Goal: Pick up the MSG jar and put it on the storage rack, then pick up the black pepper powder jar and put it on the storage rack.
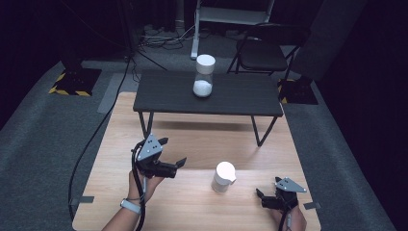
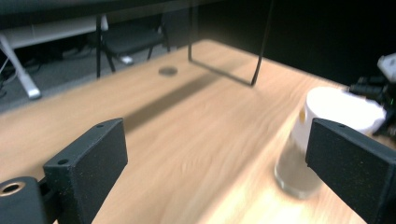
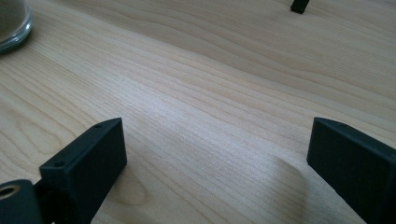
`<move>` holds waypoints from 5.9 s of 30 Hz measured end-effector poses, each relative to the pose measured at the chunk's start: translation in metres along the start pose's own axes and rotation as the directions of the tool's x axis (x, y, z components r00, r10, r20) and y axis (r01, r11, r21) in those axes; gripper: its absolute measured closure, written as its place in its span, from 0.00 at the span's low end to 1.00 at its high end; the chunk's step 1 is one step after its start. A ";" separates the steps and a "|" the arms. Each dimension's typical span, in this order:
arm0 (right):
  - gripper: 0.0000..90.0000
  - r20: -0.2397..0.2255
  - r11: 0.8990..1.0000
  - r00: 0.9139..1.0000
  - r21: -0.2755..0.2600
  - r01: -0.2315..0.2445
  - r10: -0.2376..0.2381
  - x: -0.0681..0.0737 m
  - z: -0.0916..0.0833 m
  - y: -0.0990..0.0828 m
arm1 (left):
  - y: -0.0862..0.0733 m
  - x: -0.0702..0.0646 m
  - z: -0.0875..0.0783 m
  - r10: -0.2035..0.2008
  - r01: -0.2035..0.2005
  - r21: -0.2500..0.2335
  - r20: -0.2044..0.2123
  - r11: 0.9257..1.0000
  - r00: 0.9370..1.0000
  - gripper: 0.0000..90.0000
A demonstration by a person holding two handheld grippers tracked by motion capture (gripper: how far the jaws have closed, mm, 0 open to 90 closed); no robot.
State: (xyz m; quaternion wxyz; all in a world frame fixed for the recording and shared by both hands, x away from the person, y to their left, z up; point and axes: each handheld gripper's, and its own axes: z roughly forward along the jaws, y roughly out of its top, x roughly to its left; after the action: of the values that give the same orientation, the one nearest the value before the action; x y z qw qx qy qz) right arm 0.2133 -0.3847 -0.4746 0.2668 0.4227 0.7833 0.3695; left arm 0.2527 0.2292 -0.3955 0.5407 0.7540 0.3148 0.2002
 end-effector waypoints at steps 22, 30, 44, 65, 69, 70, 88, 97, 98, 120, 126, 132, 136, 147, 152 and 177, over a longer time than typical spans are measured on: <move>0.05 -0.014 1.000 1.000 0.008 -0.013 0.013 -0.003 0.001 0.002 | -0.080 0.001 -0.017 -0.071 0.082 0.199 -0.061 0.976 0.996 0.05; 0.05 -0.041 0.997 0.997 0.039 -0.059 0.060 -0.013 0.005 0.008 | -0.081 -0.001 -0.012 -0.011 0.036 0.287 -0.089 0.957 0.996 0.04; 0.04 -0.095 0.998 0.995 0.051 -0.020 0.025 -0.026 0.025 0.026 | -0.076 -0.001 0.003 0.036 -0.018 0.366 -0.042 0.931 0.998 0.03; 0.05 -0.087 0.999 0.996 0.044 -0.029 0.032 -0.024 0.026 0.024 | -0.106 -0.019 0.015 -0.008 0.039 0.213 -0.146 0.976 0.989 0.00; 0.05 -0.086 0.999 0.996 0.044 -0.029 0.033 -0.024 0.026 0.024 | -0.105 -0.018 0.018 -0.006 0.037 0.213 -0.143 0.976 0.990 0.00; 0.05 -0.086 0.999 0.996 0.044 -0.029 0.033 -0.024 0.026 0.024 | -0.104 -0.019 0.019 -0.008 0.039 0.214 -0.146 0.976 0.989 0.00; 0.05 -0.086 0.999 0.996 0.044 -0.029 0.033 -0.025 0.026 0.024 | -0.102 -0.019 0.024 -0.008 0.039 0.214 -0.147 0.976 0.989 0.00; 0.05 -0.086 0.999 0.996 0.044 -0.029 0.033 -0.025 0.026 0.024 | -0.102 -0.019 0.024 -0.006 0.037 0.214 -0.145 0.976 0.989 0.00; 0.05 -0.086 0.999 0.996 0.044 -0.029 0.033 -0.025 0.026 0.024 | -0.102 -0.019 0.024 -0.006 0.038 0.214 -0.147 0.976 0.989 0.00; 0.04 -0.092 0.999 0.995 0.046 -0.024 0.028 -0.026 0.026 0.025 | -0.101 -0.017 0.027 -0.012 0.045 0.213 -0.155 0.976 0.988 0.00; 0.04 -0.102 0.998 0.995 0.062 -0.011 0.017 -0.027 0.026 0.029 | -0.101 -0.017 0.027 -0.010 0.044 0.213 -0.155 0.976 0.988 0.00; 0.04 -0.114 0.998 0.993 0.061 -0.021 0.028 -0.026 0.020 0.029 | -0.101 -0.018 0.027 -0.012 0.046 0.213 -0.159 0.976 0.987 0.00; 0.03 -0.132 0.999 0.991 -0.032 -0.028 0.024 -0.021 0.008 0.021 | -0.101 -0.018 0.027 -0.013 0.048 0.212 -0.160 0.976 0.987 0.00; 0.03 -0.180 0.955 0.984 -0.291 -0.055 0.001 -0.010 -0.028 0.014 | -0.101 -0.018 0.027 -0.014 0.049 0.211 -0.163 0.976 0.987 0.00; 0.03 -0.187 0.913 0.982 -0.405 -0.052 -0.028 -0.002 -0.042 0.000 | -0.101 -0.020 0.027 -0.017 0.053 0.211 -0.169 0.976 0.985 0.00; 0.03 -0.179 0.846 0.965 -0.529 0.068 -0.190 0.010 -0.052 0.005 | -0.100 -0.022 0.029 -0.020 0.059 0.212 -0.180 0.976 0.984 0.00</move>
State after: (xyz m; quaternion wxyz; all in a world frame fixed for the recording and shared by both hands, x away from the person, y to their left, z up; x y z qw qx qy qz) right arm 0.1730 -0.3928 -0.4416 0.3051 0.2368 0.7065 0.5931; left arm 0.2299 0.2161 -0.4984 0.4293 0.7812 0.3963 0.2200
